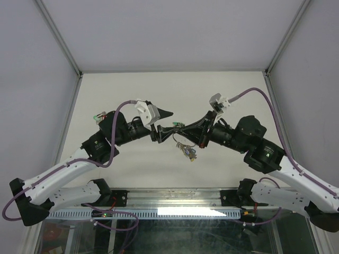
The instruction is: Put the keys on the keyring
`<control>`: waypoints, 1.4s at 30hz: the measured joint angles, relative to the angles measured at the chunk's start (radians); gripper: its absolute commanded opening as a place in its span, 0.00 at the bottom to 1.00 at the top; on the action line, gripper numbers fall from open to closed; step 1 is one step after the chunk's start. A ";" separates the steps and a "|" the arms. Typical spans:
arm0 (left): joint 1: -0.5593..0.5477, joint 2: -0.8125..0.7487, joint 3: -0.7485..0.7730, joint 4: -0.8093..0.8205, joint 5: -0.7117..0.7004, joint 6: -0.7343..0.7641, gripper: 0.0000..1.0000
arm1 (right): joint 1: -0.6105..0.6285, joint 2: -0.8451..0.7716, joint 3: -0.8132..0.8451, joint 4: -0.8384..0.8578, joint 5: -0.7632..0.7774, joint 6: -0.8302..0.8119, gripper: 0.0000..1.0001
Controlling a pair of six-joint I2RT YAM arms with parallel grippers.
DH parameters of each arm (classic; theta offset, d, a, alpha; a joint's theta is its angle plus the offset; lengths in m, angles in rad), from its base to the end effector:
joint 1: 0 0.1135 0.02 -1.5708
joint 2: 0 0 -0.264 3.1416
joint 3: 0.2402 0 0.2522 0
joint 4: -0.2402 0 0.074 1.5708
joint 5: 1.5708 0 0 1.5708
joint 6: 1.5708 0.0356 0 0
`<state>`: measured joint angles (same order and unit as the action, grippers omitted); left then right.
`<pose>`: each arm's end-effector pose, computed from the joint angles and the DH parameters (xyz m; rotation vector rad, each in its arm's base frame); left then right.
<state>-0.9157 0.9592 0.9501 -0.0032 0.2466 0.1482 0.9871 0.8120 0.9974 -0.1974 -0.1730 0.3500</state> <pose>0.1286 -0.1817 0.3861 0.9972 1.3015 -0.7889 0.0925 0.1512 0.4079 -0.6729 1.5738 1.1605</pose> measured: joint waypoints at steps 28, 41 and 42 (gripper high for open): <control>0.000 -0.037 -0.014 -0.032 0.189 -0.036 0.42 | 0.000 -0.057 -0.044 0.106 0.013 0.024 0.00; -0.002 0.019 -0.004 -0.040 0.242 -0.059 0.00 | 0.010 -0.106 -0.105 0.144 0.058 0.047 0.29; -0.002 0.017 0.001 -0.062 0.235 -0.059 0.00 | 0.010 -0.111 -0.107 0.139 0.079 0.048 0.33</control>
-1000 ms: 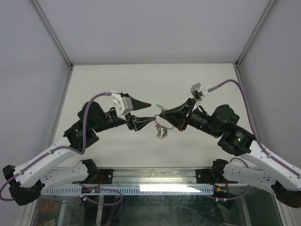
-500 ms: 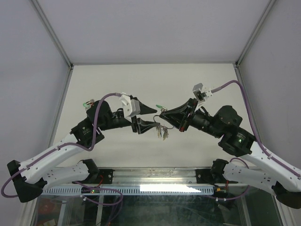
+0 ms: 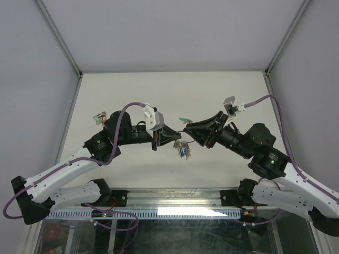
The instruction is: Put the keys on the keyring
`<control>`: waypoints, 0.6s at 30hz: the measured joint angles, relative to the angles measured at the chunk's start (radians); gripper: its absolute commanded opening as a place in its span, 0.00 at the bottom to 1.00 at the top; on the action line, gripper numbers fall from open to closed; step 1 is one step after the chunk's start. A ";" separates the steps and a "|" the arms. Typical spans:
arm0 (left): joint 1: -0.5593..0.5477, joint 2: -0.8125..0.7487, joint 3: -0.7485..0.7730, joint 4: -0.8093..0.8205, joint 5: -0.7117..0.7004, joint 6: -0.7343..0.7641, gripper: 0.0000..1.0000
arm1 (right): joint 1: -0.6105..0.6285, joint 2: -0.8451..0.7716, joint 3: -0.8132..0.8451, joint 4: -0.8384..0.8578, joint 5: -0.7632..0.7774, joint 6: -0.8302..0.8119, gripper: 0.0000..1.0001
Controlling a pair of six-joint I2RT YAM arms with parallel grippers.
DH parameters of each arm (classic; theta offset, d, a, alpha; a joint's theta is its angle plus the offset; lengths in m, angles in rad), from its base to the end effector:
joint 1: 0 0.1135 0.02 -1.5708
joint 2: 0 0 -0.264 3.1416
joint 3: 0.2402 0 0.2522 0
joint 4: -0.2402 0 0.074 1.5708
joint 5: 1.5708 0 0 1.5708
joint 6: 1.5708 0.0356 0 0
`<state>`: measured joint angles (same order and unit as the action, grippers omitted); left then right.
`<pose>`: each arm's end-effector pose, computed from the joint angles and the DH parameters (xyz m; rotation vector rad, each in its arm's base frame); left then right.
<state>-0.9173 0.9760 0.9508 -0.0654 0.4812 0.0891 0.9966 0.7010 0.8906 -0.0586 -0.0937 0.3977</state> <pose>0.1229 -0.1875 0.3764 1.1622 1.3155 -1.0142 0.0819 0.1328 0.4032 -0.5381 1.4612 1.1944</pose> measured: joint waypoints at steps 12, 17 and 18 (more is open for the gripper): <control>0.001 -0.075 0.104 -0.301 -0.196 0.017 0.00 | -0.008 -0.083 0.000 -0.094 0.249 -0.036 0.47; 0.001 -0.060 0.182 -0.422 -0.309 0.040 0.00 | -0.009 -0.083 -0.003 -0.134 0.385 -0.052 0.84; 0.001 -0.054 0.193 -0.439 -0.336 0.042 0.00 | -0.009 -0.074 -0.003 -0.144 0.413 -0.055 0.96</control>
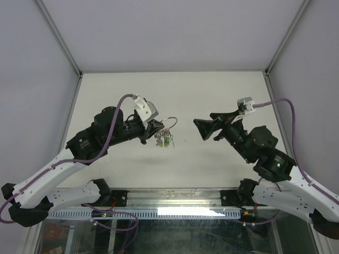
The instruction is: Put the keys on the keyring
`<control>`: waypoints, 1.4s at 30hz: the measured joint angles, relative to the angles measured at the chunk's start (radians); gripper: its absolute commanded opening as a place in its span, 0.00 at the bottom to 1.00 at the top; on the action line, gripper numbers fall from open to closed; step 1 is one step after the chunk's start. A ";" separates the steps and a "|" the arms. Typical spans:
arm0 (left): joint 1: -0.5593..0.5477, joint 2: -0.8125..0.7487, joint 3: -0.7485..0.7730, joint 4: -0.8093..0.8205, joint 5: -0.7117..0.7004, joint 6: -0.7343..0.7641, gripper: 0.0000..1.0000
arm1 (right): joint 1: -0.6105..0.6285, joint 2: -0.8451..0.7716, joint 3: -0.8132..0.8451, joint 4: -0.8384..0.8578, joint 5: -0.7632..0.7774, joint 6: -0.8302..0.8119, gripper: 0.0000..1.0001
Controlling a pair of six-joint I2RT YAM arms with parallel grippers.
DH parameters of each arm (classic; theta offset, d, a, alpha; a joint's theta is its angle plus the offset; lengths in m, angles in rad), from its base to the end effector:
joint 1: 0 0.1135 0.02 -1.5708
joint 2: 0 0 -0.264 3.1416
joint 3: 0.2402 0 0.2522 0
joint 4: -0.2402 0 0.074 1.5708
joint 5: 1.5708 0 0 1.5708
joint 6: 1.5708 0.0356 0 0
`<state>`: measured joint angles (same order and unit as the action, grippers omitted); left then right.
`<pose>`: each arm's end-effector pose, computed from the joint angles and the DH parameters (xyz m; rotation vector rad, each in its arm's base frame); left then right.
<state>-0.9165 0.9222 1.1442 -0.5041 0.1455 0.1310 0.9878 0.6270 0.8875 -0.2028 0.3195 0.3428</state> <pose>0.1122 -0.1548 0.4059 1.0417 1.5954 -0.6752 0.0837 0.1066 0.3957 -0.2404 1.5545 0.8175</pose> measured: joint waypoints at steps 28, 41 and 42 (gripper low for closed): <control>0.207 0.430 -0.294 0.417 0.173 -0.178 0.02 | -0.412 0.326 0.101 -0.454 -0.094 0.064 0.99; 0.460 0.546 -0.307 0.549 0.179 -0.188 0.63 | -0.417 0.297 0.031 -0.427 -0.126 0.094 0.99; 0.471 0.543 -0.307 0.550 0.167 -0.187 0.70 | -0.417 0.289 0.026 -0.426 -0.127 0.093 0.99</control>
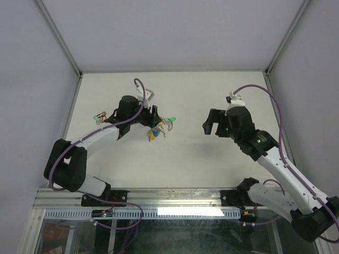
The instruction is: Put the keys on the keyring
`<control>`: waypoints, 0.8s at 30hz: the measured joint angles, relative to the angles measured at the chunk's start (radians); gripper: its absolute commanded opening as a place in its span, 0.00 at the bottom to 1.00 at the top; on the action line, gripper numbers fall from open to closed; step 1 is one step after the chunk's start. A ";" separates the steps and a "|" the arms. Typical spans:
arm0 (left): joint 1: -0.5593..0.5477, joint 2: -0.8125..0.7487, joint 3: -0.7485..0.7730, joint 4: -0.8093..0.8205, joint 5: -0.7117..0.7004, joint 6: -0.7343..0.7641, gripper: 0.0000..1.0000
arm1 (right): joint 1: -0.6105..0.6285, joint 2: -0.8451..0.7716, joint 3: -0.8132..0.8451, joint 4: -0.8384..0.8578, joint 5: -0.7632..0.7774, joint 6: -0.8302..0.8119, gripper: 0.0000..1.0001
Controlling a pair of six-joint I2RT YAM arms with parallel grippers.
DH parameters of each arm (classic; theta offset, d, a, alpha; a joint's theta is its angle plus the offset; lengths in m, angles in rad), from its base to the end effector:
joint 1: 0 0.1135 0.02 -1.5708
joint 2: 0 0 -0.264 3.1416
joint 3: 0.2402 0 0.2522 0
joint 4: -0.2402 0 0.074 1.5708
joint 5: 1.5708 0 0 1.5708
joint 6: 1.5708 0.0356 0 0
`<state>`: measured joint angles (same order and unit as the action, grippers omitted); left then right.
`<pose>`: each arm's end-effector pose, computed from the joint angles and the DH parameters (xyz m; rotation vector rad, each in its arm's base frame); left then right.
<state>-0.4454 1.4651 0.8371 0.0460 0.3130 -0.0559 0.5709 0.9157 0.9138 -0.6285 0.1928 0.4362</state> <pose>0.2802 -0.1459 0.2214 0.6036 2.1023 -0.6245 0.1654 0.0981 0.3182 -0.0403 2.2098 0.3544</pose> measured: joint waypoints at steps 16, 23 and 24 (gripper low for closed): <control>0.034 -0.599 0.032 -0.212 -0.367 -0.050 0.99 | 0.000 -0.248 -0.013 0.047 0.017 -0.149 0.99; 0.034 -0.966 -0.096 -0.312 -0.551 -0.107 0.99 | 0.000 -0.365 -0.109 0.113 0.053 -0.174 0.99; 0.034 -1.007 -0.121 -0.331 -0.576 -0.116 0.99 | 0.000 -0.374 -0.127 0.113 0.053 -0.177 0.99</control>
<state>-0.4114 0.4580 0.7158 -0.2848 -0.2630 -0.1715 0.5709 0.5415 0.7872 -0.5152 0.2462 0.2596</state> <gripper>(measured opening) 0.992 0.991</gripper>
